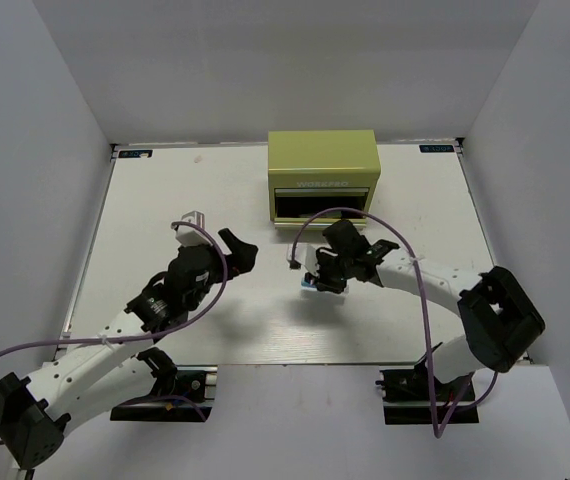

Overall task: Sort the stationery into containers
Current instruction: Grab a piece of stationery with the right arm, then place the stationery into the container

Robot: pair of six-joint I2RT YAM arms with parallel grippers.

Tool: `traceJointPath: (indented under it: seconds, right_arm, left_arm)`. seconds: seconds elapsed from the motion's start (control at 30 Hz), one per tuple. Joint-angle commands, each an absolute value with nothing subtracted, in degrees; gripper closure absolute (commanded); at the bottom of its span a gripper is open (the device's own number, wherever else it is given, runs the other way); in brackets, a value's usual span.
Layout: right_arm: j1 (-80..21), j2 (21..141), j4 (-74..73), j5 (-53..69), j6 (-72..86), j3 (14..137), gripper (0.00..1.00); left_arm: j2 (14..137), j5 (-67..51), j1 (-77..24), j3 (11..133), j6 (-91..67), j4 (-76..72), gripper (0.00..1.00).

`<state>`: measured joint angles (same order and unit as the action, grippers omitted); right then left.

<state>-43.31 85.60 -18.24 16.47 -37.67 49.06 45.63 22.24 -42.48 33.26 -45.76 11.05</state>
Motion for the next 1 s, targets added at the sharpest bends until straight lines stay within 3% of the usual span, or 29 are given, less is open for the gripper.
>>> traceJointPath:
  seconds: [0.0, 0.4, 0.67, 0.8, 0.97]
  right_arm:
    - [-41.6, 80.6, -18.1, 10.4, -43.8, 51.4, 0.98]
    - [-35.7, 86.0, -13.6, 7.7, -54.1, 68.4, 0.98]
    - [-32.7, 95.7, -13.5, 9.2, -60.3, 76.6, 0.95]
    - [-31.6, 99.2, -13.9, 10.3, -61.3, 78.4, 0.84]
    - [-30.5, 101.6, -13.7, 10.0, -59.8, 80.2, 0.41]
  left_arm:
    - [45.9, 16.6, -42.5, 32.1, -45.4, 4.1, 0.00]
    - [44.5, 17.3, -43.0, 30.4, -45.4, 2.7, 0.00]
    - [47.5, 16.3, -43.0, 32.8, -43.2, 4.1, 0.00]
    - [47.5, 16.3, -43.0, 32.8, -42.6, 4.7, 0.00]
    - [46.4, 16.3, -43.0, 32.8, -42.0, 5.3, 0.00]
